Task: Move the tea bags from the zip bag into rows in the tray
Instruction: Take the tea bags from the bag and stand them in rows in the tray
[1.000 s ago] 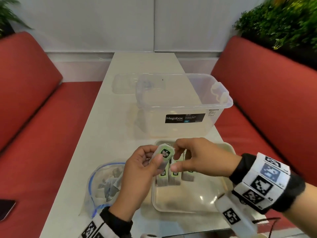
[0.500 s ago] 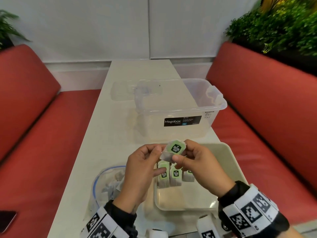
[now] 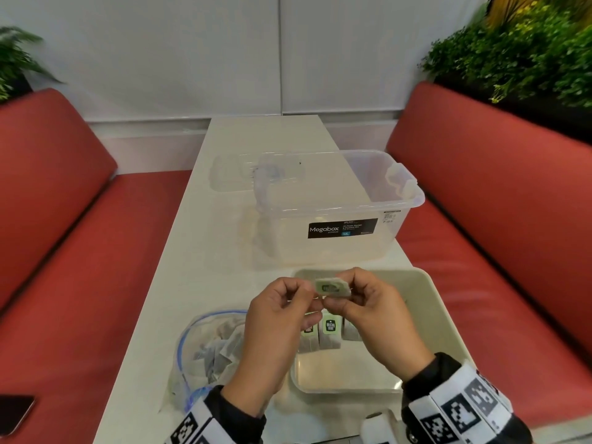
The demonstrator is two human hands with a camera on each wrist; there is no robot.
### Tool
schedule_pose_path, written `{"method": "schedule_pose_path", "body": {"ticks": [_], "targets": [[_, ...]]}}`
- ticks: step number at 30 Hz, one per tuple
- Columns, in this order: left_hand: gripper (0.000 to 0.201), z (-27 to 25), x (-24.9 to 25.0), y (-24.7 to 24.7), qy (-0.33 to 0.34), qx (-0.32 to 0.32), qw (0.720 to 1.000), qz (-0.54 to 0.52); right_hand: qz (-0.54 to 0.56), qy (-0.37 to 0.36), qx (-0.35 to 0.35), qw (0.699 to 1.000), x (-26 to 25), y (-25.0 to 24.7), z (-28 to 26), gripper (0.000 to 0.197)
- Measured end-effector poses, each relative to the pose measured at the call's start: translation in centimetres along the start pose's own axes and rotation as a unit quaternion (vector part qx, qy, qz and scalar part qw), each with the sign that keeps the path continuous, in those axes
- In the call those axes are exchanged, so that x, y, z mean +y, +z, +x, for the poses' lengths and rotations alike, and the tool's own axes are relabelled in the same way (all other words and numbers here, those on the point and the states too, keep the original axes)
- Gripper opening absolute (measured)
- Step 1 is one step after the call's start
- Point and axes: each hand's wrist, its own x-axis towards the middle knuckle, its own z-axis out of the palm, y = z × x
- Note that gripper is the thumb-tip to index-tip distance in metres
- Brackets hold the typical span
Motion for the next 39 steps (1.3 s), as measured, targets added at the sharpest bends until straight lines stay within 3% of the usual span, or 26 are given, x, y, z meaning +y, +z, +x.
{"method": "schedule_pose_path", "body": {"ticks": [6,11,15,18,26,31,33,36,39], "targets": [[0.010,-0.1,0.1,0.4,0.012,0.004,1.000,0.010,0.056,-0.001,0.003,0.998,-0.2,0.2,-0.5,0.018],[0.012,-0.2,0.1,0.5,0.021,0.002,0.999,0.033,-0.020,-0.043,0.014,0.999,-0.1,0.0,-1.0,0.027],[0.012,-0.1,-0.2,0.6,0.024,0.003,0.998,0.055,-0.142,-0.077,0.029,0.986,-0.1,-0.1,-1.2,0.021],[0.011,-0.1,-0.3,0.8,0.033,0.001,0.998,0.060,-0.174,-0.101,0.058,0.978,0.0,0.0,-1.3,0.019],[0.010,-0.4,0.1,1.1,0.056,-0.010,0.998,0.024,-0.068,-0.140,0.111,0.982,0.4,0.4,-1.5,0.037],[0.012,-0.6,0.1,1.5,0.052,-0.016,0.998,-0.003,-0.046,-0.182,0.145,0.971,0.3,0.9,-1.4,0.021],[0.012,-0.7,0.2,1.6,0.043,-0.015,0.999,-0.019,-0.025,-0.170,0.132,0.976,0.3,0.9,-1.5,0.022],[0.013,-0.7,0.4,1.8,0.029,-0.022,0.999,-0.026,0.014,-0.127,0.125,0.984,0.5,0.9,-1.3,0.048],[0.015,-0.7,0.5,2.0,0.007,-0.032,0.999,-0.036,0.083,-0.085,0.116,0.986,0.3,1.1,-1.1,0.039]]}}
